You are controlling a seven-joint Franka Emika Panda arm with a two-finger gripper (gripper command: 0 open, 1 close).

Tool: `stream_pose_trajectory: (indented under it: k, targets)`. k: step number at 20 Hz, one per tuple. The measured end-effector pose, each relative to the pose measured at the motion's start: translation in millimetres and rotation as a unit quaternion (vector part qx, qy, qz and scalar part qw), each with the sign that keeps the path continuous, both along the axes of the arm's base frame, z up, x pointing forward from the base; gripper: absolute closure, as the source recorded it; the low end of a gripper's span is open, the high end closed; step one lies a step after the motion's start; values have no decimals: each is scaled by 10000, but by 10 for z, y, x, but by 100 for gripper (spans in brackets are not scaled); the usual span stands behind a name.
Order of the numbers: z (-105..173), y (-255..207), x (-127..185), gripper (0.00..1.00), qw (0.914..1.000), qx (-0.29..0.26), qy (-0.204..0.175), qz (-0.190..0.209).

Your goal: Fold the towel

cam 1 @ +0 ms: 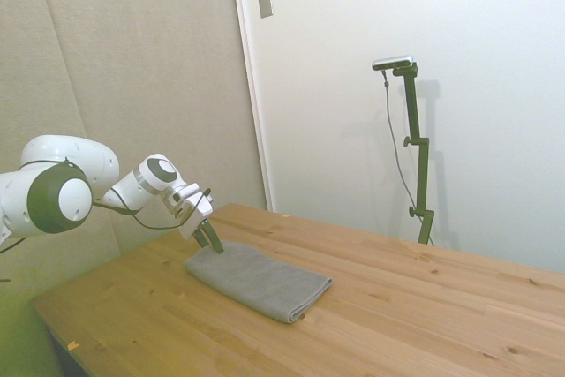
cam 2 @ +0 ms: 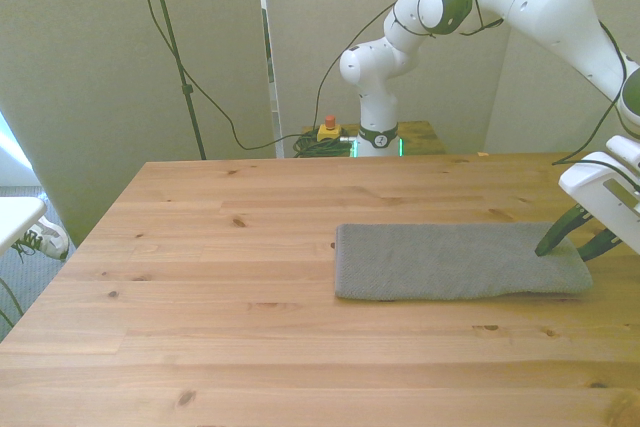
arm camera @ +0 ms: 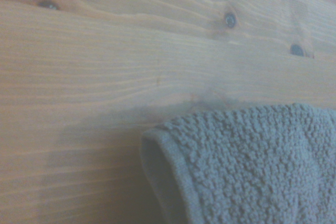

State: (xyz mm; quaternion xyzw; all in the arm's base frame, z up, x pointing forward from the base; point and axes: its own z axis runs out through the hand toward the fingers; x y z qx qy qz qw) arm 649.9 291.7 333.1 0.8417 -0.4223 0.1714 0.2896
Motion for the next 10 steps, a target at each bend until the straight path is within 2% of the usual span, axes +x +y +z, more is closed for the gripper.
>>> stream_pose_trajectory:
  k: [6, 10]
  targets:
    - [9, -31, -25, 100, 10000, 13, -1, 17]
    - [115, -73, -26, 100, 9999, 78, -84, 28]
